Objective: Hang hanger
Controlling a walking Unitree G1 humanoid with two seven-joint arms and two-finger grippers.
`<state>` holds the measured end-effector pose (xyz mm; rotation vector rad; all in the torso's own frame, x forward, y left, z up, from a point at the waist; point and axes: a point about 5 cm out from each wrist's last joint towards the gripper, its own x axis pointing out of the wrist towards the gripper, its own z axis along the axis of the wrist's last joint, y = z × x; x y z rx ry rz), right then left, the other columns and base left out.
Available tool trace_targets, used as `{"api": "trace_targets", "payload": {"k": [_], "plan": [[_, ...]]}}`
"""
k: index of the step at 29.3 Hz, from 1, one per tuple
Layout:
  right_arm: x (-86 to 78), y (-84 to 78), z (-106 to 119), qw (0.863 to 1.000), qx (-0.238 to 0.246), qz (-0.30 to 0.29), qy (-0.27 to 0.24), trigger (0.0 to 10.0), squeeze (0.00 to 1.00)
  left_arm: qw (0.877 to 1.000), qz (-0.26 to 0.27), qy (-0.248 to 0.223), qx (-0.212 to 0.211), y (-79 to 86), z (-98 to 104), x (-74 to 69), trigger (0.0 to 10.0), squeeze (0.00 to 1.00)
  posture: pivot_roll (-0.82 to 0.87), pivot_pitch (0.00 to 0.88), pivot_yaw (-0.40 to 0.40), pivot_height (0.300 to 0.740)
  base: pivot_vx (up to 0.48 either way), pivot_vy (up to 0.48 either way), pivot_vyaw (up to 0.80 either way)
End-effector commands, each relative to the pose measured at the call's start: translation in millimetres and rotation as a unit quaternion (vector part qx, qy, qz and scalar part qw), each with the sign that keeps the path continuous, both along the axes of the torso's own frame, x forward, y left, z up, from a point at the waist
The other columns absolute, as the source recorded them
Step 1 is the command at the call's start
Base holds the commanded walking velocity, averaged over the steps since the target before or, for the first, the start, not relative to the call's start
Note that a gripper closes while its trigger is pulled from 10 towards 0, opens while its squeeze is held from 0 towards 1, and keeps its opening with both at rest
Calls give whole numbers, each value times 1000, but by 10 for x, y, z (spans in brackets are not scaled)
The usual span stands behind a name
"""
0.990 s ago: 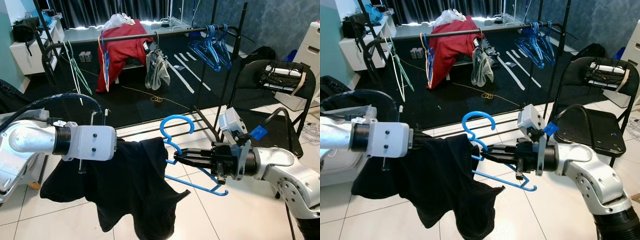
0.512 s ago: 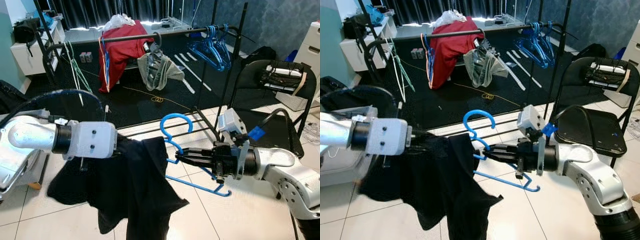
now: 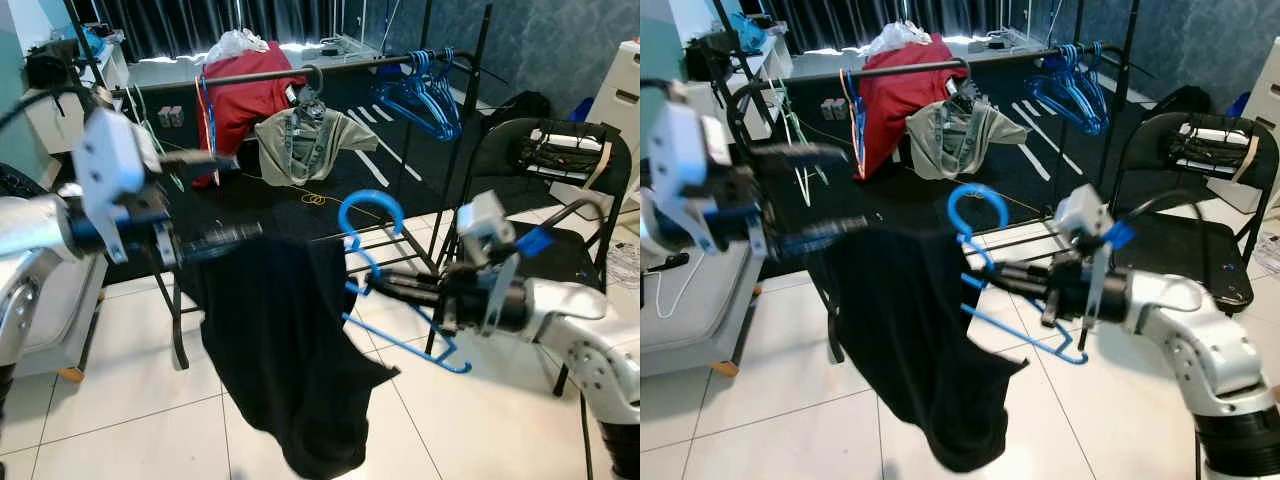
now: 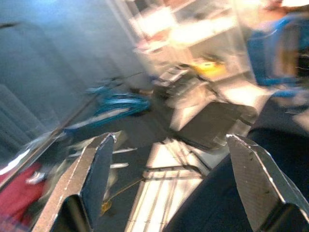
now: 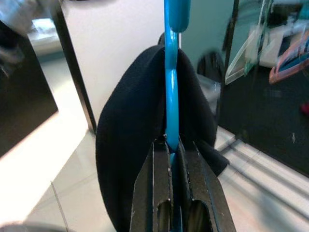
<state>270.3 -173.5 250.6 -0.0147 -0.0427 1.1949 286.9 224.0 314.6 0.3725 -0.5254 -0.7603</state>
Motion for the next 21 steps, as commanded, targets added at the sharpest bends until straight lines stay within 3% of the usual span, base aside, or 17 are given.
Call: {"api": "trace_targets", "payload": {"k": [1,3,4,6,7,8,10,11,16,21], "plan": [[-59,41,196,998,43,27,-30,0,0,998,29,-1,-55,141,-23,19,10000,1000,-93,24,66,740,0,0,0],[-59,41,196,998,43,27,-30,0,0,998,29,-1,-55,141,-23,19,10000,1000,-93,24,66,740,0,0,0],[-84,64,239,997,53,41,-33,0,0,996,20,-4,-88,202,-2,-19,10000,1000,-97,23,65,740,0,0,0],[-103,78,280,996,61,53,-37,0,0,995,14,-7,-100,264,11,-55,10000,1000,-95,21,63,740,0,0,0],[-116,86,311,995,68,61,-39,0,0,995,10,-5,-102,312,14,-84,10000,588,-95,21,63,740,0,0,0],[-124,85,340,994,74,67,-42,0,0,997,17,0,-77,354,-17,-93,10000,161,-95,21,63,740,0,0,0],[-124,85,340,994,74,67,-42,0,0,997,17,0,-77,354,-17,-93,10000,161,-95,21,63,740,0,0,0],[-123,79,357,994,77,68,-43,0,0,998,22,6,-57,380,-50,-95,10000,0,-93,21,60,740,0,0,0],[-122,76,363,994,77,70,-43,0,0,999,21,14,-43,397,-83,-92,10000,0,-91,20,60,740,0,0,0],[-160,90,442,991,90,87,-46,0,0,998,38,45,24,386,-339,-38,10000,0,-101,19,60,740,0,0,0]]}}
